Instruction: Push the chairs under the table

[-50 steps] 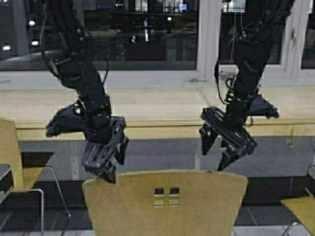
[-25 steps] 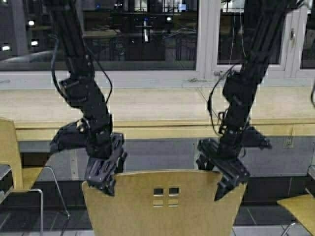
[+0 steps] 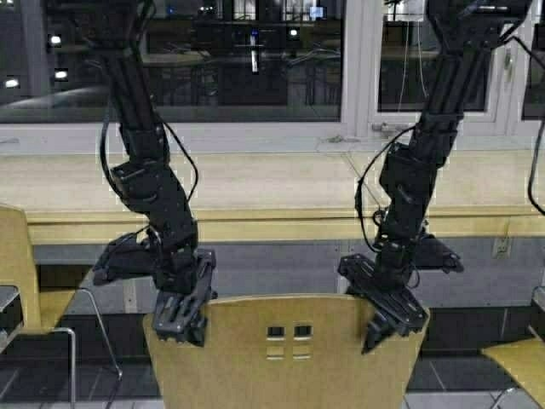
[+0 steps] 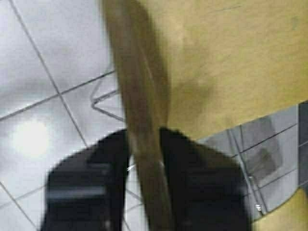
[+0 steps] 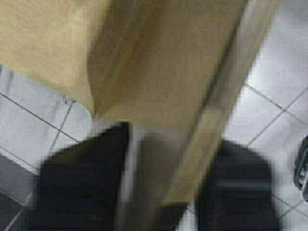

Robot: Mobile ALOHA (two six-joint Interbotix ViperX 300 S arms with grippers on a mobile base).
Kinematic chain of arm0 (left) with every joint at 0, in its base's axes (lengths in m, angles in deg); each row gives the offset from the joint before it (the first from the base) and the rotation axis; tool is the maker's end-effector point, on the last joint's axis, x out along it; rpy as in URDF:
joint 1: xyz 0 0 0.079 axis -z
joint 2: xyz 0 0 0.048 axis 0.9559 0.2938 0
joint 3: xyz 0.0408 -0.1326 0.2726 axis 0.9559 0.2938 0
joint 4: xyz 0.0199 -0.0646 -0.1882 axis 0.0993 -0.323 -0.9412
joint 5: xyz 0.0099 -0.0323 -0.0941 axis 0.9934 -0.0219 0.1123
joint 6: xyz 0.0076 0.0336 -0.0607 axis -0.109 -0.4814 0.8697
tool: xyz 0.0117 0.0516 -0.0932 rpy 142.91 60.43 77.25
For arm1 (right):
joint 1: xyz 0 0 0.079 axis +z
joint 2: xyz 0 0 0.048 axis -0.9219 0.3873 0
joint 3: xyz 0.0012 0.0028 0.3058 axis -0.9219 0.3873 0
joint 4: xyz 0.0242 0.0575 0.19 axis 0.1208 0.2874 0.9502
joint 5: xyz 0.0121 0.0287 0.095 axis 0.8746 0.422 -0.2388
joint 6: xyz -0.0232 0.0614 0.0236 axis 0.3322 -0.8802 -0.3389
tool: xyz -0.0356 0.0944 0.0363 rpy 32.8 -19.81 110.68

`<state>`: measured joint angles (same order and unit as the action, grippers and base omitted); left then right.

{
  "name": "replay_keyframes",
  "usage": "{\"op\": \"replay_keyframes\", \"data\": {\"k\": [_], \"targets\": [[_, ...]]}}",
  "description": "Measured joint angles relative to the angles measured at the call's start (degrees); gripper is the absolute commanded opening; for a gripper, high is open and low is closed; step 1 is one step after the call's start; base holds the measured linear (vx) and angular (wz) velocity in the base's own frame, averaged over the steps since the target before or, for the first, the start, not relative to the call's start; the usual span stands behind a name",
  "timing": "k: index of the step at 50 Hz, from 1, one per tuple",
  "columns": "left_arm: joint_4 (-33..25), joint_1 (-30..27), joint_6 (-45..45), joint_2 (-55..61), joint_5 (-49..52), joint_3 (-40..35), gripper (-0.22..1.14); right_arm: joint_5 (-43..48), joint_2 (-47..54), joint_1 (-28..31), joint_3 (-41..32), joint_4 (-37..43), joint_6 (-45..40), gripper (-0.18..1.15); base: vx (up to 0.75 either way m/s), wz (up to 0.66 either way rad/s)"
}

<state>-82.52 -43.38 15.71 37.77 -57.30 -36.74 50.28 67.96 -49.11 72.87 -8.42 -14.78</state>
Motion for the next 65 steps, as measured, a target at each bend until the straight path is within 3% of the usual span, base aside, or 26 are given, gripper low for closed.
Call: {"op": "replay_keyframes", "data": {"k": [5,9,65], "targets": [[-0.2,-0.2,0.7,0.1,0.3,0.0,0.20,-0.2,0.3,-0.1,0.0,0.5,-1.6,0.17,0.04,0.02],[-0.4,-0.4,1.6,0.0,0.4,0.0,0.15,-0.2,0.5,-0.2,0.1,0.6,-1.7,0.08,0.07,0.02],[-0.4,-4.2,1.5,-0.9,1.2,2.0,0.15,-1.2,0.8,2.0,-0.4,0.6,-1.7,0.07,0.18,0.01]]}}
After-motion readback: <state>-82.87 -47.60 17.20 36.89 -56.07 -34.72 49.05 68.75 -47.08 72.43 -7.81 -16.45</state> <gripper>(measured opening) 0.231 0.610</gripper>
